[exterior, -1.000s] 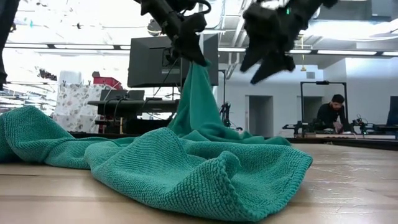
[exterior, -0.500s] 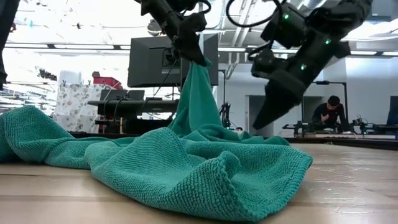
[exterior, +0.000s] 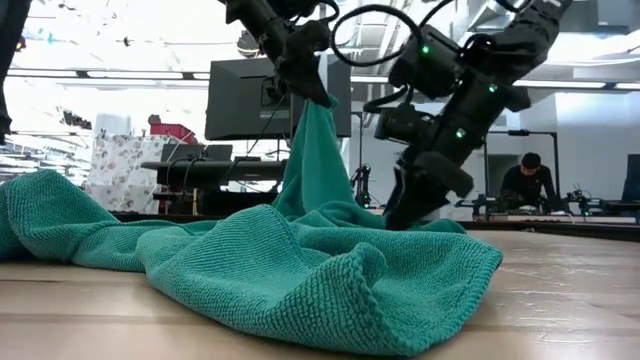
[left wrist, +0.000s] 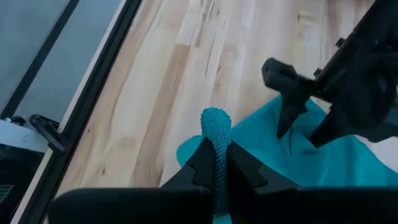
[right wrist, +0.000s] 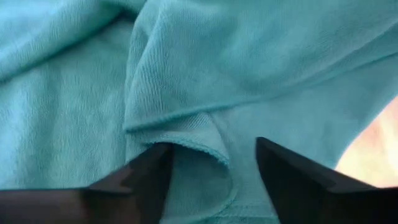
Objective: Roll towel
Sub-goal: Prepare the towel
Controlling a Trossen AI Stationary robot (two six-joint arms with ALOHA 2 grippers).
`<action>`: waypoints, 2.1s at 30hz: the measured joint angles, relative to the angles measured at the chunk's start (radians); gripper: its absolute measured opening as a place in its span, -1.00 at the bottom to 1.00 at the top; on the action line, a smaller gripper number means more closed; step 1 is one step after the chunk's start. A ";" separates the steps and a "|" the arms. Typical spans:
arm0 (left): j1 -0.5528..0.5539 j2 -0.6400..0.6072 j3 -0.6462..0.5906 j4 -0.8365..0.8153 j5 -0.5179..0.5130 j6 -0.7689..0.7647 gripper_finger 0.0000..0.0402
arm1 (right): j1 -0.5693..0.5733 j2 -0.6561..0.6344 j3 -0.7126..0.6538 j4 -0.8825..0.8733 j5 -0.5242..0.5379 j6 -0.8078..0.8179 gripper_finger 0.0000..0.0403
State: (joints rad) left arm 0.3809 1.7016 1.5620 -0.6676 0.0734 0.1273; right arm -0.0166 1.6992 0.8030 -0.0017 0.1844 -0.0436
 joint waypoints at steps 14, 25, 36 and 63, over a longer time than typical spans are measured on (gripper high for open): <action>0.072 -0.041 0.000 -0.007 -0.040 -0.086 -1.00 | -0.038 -0.379 0.017 -0.305 -0.032 0.303 -1.00; 0.238 -0.032 0.000 -0.043 -0.084 -0.078 -1.00 | -0.327 -0.540 -0.045 -0.417 -0.023 0.530 -1.00; 0.347 -0.032 0.000 -0.047 -0.084 -0.086 -1.00 | -0.659 -0.480 -0.058 -0.381 -0.025 0.405 -1.00; 0.258 -0.048 -0.056 -0.344 0.075 -0.002 -0.22 | -0.625 -0.495 -0.040 -0.229 -0.567 0.486 0.21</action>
State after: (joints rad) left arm 0.6393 1.6532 1.5061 -1.0117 0.1488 0.1251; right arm -0.6413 1.2041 0.7635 -0.2311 -0.3827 0.4422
